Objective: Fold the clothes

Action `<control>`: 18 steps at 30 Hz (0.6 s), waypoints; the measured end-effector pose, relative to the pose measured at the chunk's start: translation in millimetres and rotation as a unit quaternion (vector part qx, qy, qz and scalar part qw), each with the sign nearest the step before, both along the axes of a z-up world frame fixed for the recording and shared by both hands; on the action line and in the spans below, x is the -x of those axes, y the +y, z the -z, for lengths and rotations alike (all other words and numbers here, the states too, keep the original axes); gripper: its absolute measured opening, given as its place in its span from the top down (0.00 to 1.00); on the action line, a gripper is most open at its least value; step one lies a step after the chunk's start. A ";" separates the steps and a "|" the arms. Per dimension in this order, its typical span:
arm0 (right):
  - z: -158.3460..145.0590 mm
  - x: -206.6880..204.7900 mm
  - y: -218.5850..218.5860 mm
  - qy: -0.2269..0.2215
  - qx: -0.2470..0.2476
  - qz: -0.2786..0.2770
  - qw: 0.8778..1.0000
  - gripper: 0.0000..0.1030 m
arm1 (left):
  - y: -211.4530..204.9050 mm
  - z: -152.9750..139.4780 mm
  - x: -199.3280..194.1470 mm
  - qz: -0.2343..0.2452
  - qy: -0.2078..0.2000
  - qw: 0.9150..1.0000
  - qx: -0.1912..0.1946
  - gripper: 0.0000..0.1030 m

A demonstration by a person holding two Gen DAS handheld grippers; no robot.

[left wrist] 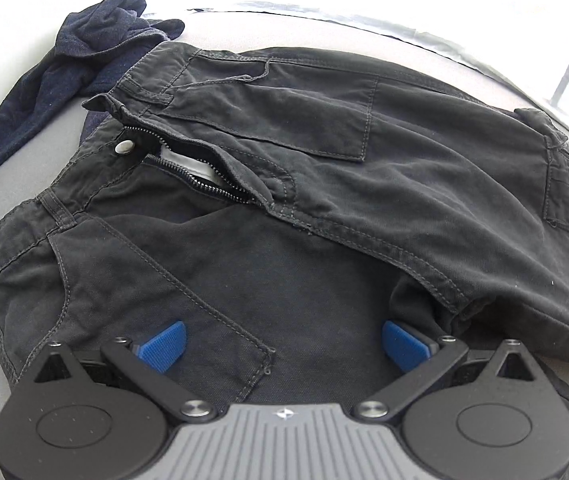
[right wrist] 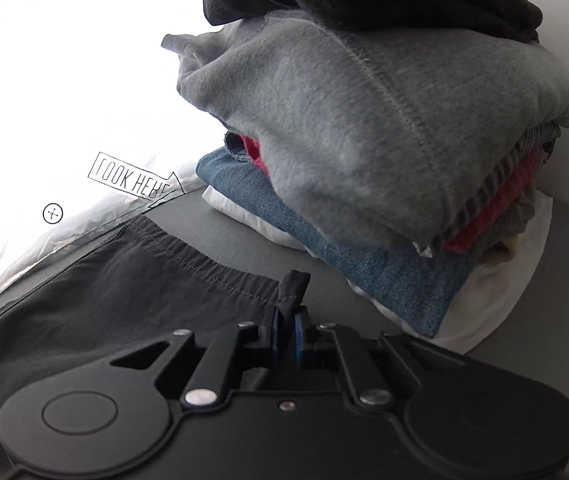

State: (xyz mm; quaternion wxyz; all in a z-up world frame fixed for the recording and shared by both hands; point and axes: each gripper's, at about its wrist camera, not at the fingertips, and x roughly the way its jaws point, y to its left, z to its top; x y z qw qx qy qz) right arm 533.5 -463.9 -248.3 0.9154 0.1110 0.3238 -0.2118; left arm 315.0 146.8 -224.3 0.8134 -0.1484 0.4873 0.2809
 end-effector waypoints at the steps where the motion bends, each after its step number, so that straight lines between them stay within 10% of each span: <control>1: 2.4 1.6 -2.0 0.010 0.004 0.003 1.000 0.72 | 0.7 0.3 0.0 0.002 0.000 1.000 0.000 0.00; 10: -36.3 100.4 -15.6 -0.012 -0.031 0.002 0.999 0.21 | 0.0 0.5 0.6 0.007 -0.002 1.000 -0.001 0.00; 18: -36.5 225.8 -7.9 0.001 -0.076 -0.024 0.997 0.06 | -18.1 -4.2 33.0 0.075 0.006 0.997 -0.011 0.00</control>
